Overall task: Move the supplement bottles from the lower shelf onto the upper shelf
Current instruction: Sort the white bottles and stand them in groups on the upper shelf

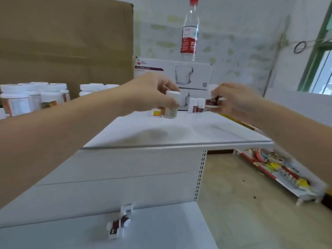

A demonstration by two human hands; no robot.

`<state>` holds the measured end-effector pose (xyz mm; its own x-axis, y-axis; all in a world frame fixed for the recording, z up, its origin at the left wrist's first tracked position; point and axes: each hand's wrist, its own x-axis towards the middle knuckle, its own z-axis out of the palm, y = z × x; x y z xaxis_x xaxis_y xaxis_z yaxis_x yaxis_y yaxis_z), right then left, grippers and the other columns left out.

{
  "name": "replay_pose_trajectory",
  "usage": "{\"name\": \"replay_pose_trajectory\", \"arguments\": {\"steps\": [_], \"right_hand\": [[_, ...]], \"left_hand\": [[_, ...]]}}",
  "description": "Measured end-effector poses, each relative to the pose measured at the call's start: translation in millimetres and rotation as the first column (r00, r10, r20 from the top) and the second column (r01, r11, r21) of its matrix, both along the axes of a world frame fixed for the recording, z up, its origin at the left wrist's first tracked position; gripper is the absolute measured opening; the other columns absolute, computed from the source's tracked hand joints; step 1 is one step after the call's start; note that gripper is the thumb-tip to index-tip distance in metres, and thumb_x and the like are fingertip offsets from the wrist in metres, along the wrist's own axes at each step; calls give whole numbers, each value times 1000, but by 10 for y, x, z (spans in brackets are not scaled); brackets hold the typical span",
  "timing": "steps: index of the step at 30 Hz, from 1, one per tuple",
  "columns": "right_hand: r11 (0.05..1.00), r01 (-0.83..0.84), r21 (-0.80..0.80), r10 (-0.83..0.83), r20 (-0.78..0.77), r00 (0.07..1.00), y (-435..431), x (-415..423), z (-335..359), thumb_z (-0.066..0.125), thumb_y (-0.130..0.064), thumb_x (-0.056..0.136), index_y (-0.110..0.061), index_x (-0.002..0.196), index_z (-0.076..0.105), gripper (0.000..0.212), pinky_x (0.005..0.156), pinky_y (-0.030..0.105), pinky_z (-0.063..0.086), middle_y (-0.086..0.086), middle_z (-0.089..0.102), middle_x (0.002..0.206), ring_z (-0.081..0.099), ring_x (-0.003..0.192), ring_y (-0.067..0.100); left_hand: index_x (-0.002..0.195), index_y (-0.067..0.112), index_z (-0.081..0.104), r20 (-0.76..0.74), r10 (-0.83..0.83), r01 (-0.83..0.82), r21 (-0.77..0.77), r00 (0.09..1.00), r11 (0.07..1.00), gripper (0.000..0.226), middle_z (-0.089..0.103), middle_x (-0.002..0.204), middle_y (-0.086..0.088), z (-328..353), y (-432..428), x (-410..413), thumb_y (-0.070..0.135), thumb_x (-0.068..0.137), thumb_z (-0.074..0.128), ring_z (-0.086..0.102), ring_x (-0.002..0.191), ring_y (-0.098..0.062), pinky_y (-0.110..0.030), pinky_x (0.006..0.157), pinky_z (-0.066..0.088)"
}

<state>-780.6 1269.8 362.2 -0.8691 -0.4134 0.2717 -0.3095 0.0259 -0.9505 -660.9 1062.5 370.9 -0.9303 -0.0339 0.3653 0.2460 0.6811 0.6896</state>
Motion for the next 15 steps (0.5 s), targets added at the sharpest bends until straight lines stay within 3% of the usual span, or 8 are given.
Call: {"name": "replay_pose_trajectory", "arguments": {"steps": [3, 5, 7, 10, 13, 15], "right_hand": [[937, 57, 345, -15, -124, 992, 72, -560, -89, 58, -8, 90, -12, 106, 62, 16, 81, 30, 48, 8, 67, 101, 63, 94, 21], [892, 74, 447, -5, -153, 988, 67, -844, -171, 60, -10, 90, -12, 112, 60, 22, 80, 26, 48, 7, 69, 109, 66, 101, 21], [875, 102, 473, -22, -171, 985, 40, -1069, -258, 64, -14, 89, -14, 111, 60, 22, 81, 26, 53, 11, 68, 114, 67, 100, 23], [882, 168, 440, -66, -237, 969, 0, -1292, -359, 71, -18, 86, -20, 103, 57, 23, 90, 41, 56, 15, 69, 107, 68, 91, 27], [863, 211, 459, -70, -305, 950, -25, -1367, -400, 78, -24, 79, -20, 110, 51, 41, 92, 44, 52, 2, 70, 94, 69, 95, 25], [842, 247, 480, -71, -355, 932, -33, -1385, -419, 79, -28, 78, -19, 112, 48, 46, 90, 40, 51, -2, 69, 93, 67, 94, 21]], "left_hand": [[106, 29, 69, 42, 33, -27, -151, 999, 988, 30, 70, 93, 5, -31, 124, -405, 27, 78, 79, 64, 78, -14, -32, 71, 55], [105, 29, 69, 58, 41, -29, -204, 997, 979, 30, 69, 94, 6, -73, 162, -604, 26, 77, 79, 64, 78, -12, -29, 71, 56], [104, 30, 68, 45, 63, -48, -281, 997, 958, 29, 68, 95, 8, -132, 153, -749, 26, 78, 79, 64, 81, -10, -24, 74, 52], [105, 33, 66, 6, 88, -79, -385, 996, 920, 29, 65, 95, 13, -209, 95, -833, 31, 79, 78, 63, 84, -7, -22, 77, 49], [113, 36, 62, -56, 86, -102, -442, 995, 891, 38, 64, 98, 13, -230, 25, -815, 35, 77, 77, 62, 87, -6, -24, 81, 49], [107, 38, 62, -95, 87, -121, -451, 992, 884, 36, 65, 98, 13, -234, -11, -795, 38, 75, 78, 62, 89, -9, -25, 78, 49]]}}
